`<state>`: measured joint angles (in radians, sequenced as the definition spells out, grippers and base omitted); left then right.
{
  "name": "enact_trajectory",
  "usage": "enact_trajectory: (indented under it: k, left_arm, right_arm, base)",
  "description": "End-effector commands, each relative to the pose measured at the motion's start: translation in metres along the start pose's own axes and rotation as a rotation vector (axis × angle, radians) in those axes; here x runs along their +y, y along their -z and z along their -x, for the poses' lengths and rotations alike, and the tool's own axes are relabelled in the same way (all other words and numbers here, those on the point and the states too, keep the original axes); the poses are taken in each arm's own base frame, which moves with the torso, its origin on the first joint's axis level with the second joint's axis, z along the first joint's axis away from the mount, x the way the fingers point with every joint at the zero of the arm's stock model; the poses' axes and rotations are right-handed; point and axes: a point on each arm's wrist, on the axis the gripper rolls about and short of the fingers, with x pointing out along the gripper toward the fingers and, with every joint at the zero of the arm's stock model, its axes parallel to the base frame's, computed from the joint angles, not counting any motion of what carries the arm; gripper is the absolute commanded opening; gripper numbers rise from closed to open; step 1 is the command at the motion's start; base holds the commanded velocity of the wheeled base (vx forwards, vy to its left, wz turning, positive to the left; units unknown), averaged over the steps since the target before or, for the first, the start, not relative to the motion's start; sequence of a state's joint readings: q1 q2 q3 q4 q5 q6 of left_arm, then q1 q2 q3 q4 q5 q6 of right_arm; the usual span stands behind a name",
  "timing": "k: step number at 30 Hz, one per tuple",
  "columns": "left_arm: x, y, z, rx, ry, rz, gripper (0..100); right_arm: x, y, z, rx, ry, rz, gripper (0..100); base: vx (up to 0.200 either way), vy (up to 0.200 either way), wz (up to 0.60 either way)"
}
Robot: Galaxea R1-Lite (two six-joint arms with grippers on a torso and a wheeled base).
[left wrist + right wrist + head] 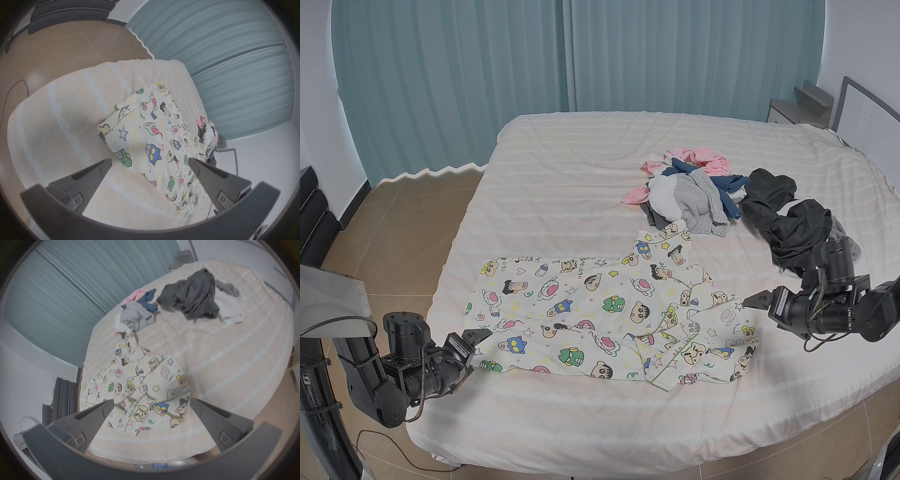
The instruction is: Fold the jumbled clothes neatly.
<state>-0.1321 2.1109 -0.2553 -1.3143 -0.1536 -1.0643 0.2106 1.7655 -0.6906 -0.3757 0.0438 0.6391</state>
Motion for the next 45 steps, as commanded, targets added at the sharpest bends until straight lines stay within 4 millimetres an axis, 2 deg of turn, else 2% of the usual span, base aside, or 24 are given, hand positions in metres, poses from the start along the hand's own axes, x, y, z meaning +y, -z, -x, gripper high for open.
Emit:
enact_trajectory:
  k: [1, 10, 13, 14, 15, 17, 18, 19, 20, 22, 25, 36, 45]
  left_arm:
    - [0.001, 0.001, -0.001, 0.001, -0.006, 0.000, 100]
    - [0.002, 0.001, -0.002, 0.003, -0.007, -0.001, 100]
    - [0.001, 0.003, -0.002, 0.007, -0.010, -0.005, 100]
    - [0.001, 0.003, -0.002, 0.007, -0.010, -0.005, 100]
    - [0.001, 0.003, -0.002, 0.007, -0.011, -0.005, 100]
    - [0.002, 0.004, -0.001, 0.009, -0.014, -0.004, 100]
    - [0.002, 0.004, -0.001, 0.009, -0.014, -0.004, 100]
    - [0.003, 0.004, 0.000, 0.011, -0.018, -0.004, 100]
    - [0.002, 0.004, 0.000, 0.010, -0.016, -0.004, 100]
    - [0.003, 0.004, 0.000, 0.012, -0.017, -0.004, 100]
    - [0.003, 0.005, -0.001, 0.014, -0.020, -0.003, 100]
    - [0.006, 0.006, -0.005, 0.001, 0.001, -0.008, 100]
    - [0.011, 0.008, -0.005, -0.011, 0.022, -0.033, 100]
  right_arm:
    - [0.001, -0.014, 0.032, -0.084, -0.045, 0.004, 100]
    - [0.011, -0.003, 0.018, -0.024, -0.063, -0.007, 100]
    - [0.026, 0.014, -0.006, 0.047, -0.082, -0.114, 100]
    - [0.027, 0.014, -0.007, 0.050, -0.083, -0.118, 100]
    - [0.031, 0.019, -0.025, 0.066, -0.085, -0.173, 100]
    - [0.033, 0.025, -0.049, 0.074, -0.080, -0.216, 100]
    - [0.033, 0.025, -0.050, 0.073, -0.079, -0.218, 100]
    - [0.030, 0.030, -0.067, 0.077, -0.062, -0.247, 100]
    - [0.029, 0.031, -0.069, 0.079, -0.060, -0.248, 100]
    - [0.020, 0.041, -0.088, 0.094, -0.027, -0.263, 100]
    - [0.011, 0.046, -0.105, 0.091, -0.012, -0.276, 100]
    - [0.013, 0.051, -0.121, 0.063, -0.017, -0.296, 100]
    - [0.021, 0.053, -0.118, 0.065, -0.043, -0.330, 100]
  base:
    - [0.000, 0.000, 0.00]
    - [0.000, 0.000, 0.00]
    - [0.000, 0.000, 0.00]
    - [0.000, 0.000, 0.00]
    - [0.000, 0.000, 0.00]
    - [0.000, 0.000, 0.00]
    - [0.000, 0.000, 0.00]
    - [0.000, 0.000, 0.00]
    - [0.000, 0.000, 0.00]
    - [0.000, 0.000, 0.00]
    - [0.000, 0.000, 0.00]
    - [0.000, 0.000, 0.00]
    - [0.000, 0.000, 0.00]
